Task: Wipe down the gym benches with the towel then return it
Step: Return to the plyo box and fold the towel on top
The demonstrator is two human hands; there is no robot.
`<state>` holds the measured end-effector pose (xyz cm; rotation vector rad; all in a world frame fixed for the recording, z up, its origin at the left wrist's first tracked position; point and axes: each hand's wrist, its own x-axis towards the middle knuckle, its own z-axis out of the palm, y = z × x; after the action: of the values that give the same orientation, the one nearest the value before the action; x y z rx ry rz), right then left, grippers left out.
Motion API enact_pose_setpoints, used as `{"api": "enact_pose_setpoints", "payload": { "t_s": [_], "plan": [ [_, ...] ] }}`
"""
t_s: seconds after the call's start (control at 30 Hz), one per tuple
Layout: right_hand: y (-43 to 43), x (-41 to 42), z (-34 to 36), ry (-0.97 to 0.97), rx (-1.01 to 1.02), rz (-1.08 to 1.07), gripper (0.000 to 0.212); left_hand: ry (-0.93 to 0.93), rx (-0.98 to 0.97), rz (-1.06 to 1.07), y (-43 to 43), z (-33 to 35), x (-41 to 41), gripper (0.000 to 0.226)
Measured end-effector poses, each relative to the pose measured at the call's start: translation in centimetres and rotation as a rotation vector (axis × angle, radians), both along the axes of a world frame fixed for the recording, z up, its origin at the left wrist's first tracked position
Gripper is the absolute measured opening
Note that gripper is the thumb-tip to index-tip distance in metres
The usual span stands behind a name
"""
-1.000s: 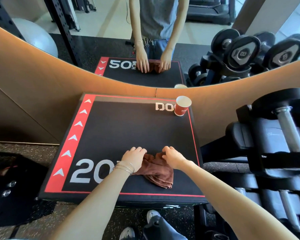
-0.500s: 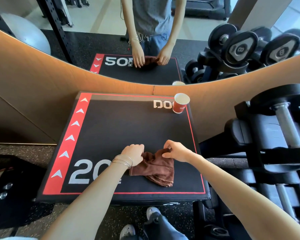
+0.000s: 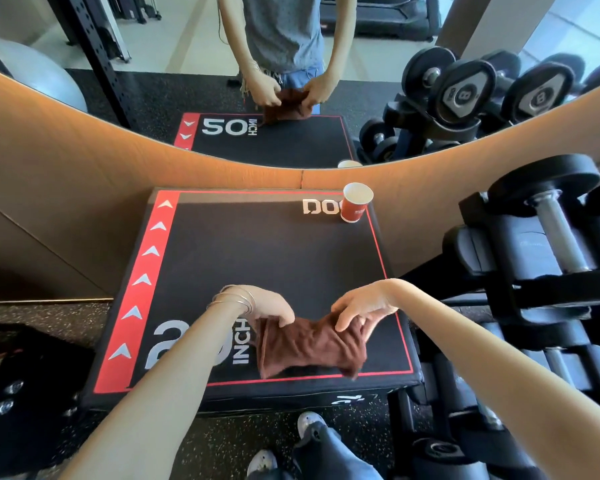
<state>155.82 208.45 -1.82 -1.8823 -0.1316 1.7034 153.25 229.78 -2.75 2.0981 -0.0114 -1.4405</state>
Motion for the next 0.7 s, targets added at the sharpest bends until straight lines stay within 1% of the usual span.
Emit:
{"api": "enact_pose_setpoints", "payload": {
  "t_s": [0.03, 0.07, 0.1, 0.13, 0.17, 0.2, 0.27, 0.3, 0.37, 0.4, 0.43, 0.47, 0.5, 0.57, 0.63, 0.7],
  "plan": [
    [-0.1, 0.0, 0.2, 0.089, 0.002, -0.008, 0.010, 0.082, -0.029, 0.033, 0.1, 0.2, -0.2, 0.008],
    [-0.2, 0.2, 0.4, 0.123, 0.001, -0.008, 0.011, 0.105, -0.031, 0.023, 0.2, 0.4, -0.2, 0.006],
    [-0.4, 0.4, 0.6, 0.115, -0.014, -0.006, 0.011, 0.063, -0.009, 0.002, 0.3, 0.5, -0.2, 0.007],
    [-0.5, 0.6, 0.7, 0.065, -0.041, -0.014, 0.008, -0.036, 0.028, -0.011, 0.2, 0.4, -0.1, 0.008],
    [-0.5, 0.8, 0.5, -0.029, -0.073, -0.038, 0.004, -0.168, 0.051, -0.001, 0.2, 0.1, 0.0, 0.009],
    [-0.5, 1.0, 0.1, -0.160, -0.101, -0.080, 0.001, -0.301, 0.073, 0.026, 0.2, -0.6, 0.2, 0.017],
    [-0.2, 1.1, -1.5, -0.518, -0.163, -0.163, 0.009, -0.548, 0.146, 0.101, -0.1, -1.9, 0.4, 0.032],
    [0.1, 1.0, -2.3, -0.714, -0.209, -0.170, 0.014, -0.662, 0.193, 0.130, -0.3, -2.5, 0.1, 0.036],
    [0.8, 0.1, -3.8, -1.041, -0.324, -0.109, 0.028, -0.848, 0.270, 0.118, -1.0, -3.2, -0.4, 0.043],
    [1.2, -0.5, -4.1, -1.153, -0.354, -0.058, 0.031, -0.912, 0.267, 0.093, -1.3, -3.4, -0.6, 0.044],
    [1.6, -1.1, -4.5, -1.222, -0.340, -0.001, 0.032, -0.939, 0.241, 0.067, -1.4, -3.6, -0.8, 0.044],
    [2.0, -1.8, -5.0, -1.239, -0.300, 0.064, 0.033, -0.931, 0.210, 0.051, -1.6, -4.0, -1.1, 0.044],
    [2.2, -2.5, -5.8, -1.213, -0.258, 0.122, 0.037, -0.891, 0.190, 0.033, -1.8, -4.6, -1.3, 0.044],
    [2.4, -3.7, -7.6, -1.106, -0.248, 0.221, 0.047, -0.779, 0.206, -0.080, -2.4, -5.7, -1.9, 0.048],
    [2.4, -4.5, -9.1, -1.046, -0.277, 0.282, 0.059, -0.681, 0.263, -0.204, -3.1, -6.9, -2.6, 0.068],
    [2.2, -4.8, -10.0, -1.050, -0.295, 0.309, 0.063, -0.671, 0.326, -0.211, -3.6, -7.8, -3.2, 0.082]
  ]
}}
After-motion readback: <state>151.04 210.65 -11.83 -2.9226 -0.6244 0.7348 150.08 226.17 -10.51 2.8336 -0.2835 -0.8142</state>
